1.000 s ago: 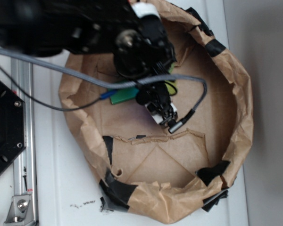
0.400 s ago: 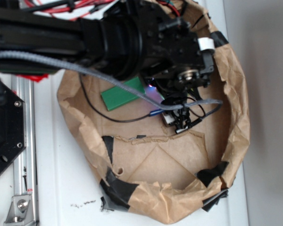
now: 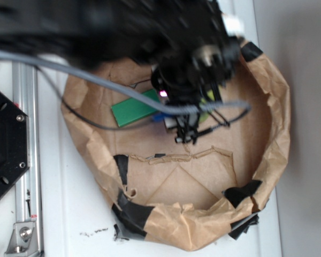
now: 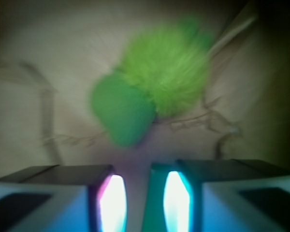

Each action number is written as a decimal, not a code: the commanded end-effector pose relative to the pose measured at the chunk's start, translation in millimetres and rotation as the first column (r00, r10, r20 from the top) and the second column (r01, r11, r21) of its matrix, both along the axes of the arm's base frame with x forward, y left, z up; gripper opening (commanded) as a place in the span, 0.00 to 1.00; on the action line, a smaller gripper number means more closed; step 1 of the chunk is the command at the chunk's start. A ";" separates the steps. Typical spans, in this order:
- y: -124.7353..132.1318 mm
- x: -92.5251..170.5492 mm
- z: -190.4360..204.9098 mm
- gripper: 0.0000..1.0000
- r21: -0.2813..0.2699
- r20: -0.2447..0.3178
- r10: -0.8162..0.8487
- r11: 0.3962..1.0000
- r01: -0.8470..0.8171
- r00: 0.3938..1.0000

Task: Grab the green animal.

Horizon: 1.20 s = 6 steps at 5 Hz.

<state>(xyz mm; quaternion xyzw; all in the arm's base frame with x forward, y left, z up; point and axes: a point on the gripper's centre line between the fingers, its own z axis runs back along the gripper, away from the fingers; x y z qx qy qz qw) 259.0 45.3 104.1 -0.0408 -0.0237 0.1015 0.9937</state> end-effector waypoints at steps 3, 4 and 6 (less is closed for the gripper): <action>9.5 16.5 -13.3 1.00 -0.080 0.204 0.303 0.953 -0.292 0.931; 8.6 33.3 -40.5 1.00 -0.048 0.183 0.295 0.955 -0.291 0.938; 4.1 48.6 -85.0 1.00 -0.004 0.070 0.229 0.973 -0.230 0.971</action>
